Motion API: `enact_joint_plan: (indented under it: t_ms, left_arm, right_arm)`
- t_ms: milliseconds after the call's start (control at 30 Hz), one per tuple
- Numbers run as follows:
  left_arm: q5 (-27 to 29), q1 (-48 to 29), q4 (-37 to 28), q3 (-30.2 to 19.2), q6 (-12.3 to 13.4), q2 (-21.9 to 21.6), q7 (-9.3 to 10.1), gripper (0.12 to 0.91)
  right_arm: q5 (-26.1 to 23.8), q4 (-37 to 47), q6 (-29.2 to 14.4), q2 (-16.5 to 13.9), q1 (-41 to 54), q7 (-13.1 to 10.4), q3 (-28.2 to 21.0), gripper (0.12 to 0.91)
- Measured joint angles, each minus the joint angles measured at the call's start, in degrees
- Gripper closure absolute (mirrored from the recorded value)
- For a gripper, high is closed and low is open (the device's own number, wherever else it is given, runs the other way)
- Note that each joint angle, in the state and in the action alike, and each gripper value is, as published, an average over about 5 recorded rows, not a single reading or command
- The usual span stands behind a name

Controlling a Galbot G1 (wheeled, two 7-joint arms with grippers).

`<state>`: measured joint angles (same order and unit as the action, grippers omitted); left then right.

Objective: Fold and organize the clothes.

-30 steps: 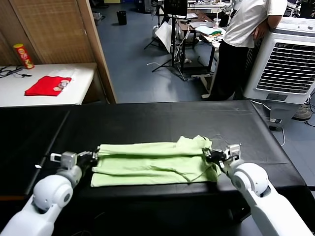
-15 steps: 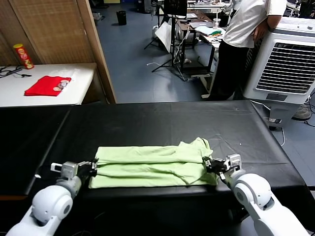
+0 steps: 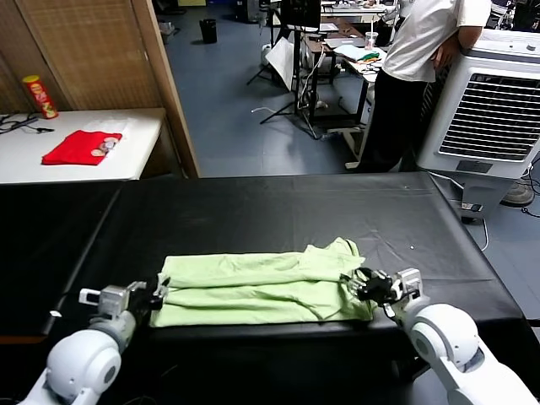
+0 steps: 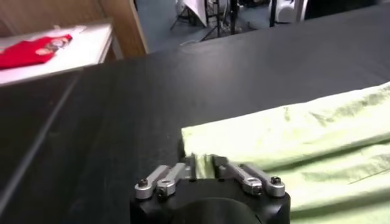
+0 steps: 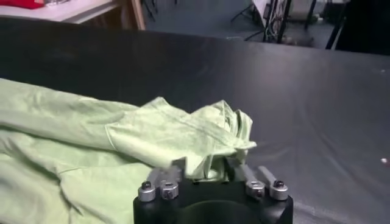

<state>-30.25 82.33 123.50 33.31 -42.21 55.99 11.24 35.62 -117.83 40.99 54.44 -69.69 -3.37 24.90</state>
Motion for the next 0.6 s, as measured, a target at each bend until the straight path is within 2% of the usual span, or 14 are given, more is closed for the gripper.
enact_joint_plan:
  t_ms: [100, 200, 367, 600]
  left_arm:
    - [-0.3, -1.4, -0.8, 0.7, 0.0, 0.8, -0.02, 0.289]
    - [-1.0, -3.9, -2.9, 0.5, 0.3, 1.7, -0.07, 0.24]
    - [-2.2, -8.3, -6.8, -1.0, 2.4, 3.2, -0.59, 0.232]
    - [-5.1, -12.4, -12.0, -3.0, 3.1, 5.2, -0.62, 0.232]
  right_arm:
    - [-1.3, 1.4, -2.8, 1.6, 1.8, -1.5, 0.0, 0.228]
    - [-3.4, 3.8, -4.8, 3.6, 4.5, -2.2, -1.1, 0.227]
    - [-4.4, 8.5, -5.8, 6.5, 8.7, -2.9, -3.6, 0.227]
    - [-4.2, 14.8, -5.8, 9.4, 13.0, -3.4, -6.9, 0.231]
